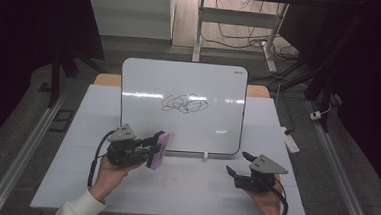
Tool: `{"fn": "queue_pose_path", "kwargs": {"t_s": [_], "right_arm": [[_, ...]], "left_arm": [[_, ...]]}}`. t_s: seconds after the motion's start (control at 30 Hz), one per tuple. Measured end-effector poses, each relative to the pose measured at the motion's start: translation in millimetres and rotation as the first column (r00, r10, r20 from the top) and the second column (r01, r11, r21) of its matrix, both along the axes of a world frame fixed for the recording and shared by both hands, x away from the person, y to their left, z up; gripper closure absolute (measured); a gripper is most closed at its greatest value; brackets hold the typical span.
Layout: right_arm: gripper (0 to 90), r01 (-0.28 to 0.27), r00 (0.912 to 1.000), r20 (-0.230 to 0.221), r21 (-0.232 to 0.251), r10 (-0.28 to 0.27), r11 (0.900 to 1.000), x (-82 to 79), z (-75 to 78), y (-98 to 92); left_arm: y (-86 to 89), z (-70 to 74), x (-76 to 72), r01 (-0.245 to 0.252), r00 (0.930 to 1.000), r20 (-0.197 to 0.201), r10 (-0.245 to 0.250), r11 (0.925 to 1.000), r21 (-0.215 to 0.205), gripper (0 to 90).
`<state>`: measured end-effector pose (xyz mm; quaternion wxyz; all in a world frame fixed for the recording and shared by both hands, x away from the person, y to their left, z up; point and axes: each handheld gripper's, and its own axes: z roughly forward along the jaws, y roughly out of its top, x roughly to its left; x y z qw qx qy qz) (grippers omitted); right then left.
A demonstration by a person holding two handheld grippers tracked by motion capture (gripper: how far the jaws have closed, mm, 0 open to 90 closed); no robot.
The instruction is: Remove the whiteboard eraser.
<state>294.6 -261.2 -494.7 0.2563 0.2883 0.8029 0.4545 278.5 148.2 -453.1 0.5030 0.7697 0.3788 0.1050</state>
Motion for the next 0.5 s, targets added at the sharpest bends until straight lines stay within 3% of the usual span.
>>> {"fn": "queue_pose_path", "kwargs": {"t_s": [0.5], "right_arm": [[24.1, -0.067, 0.9971, -0.032, 0.059, 0.069, 0.996, -7.6, 5.5, 31.3]], "left_arm": [[-24.1, -13.3, 1.2, 0.029, 0.9996, -0.008, -0.029, 0.9996, -0.002, 62.4]]}}
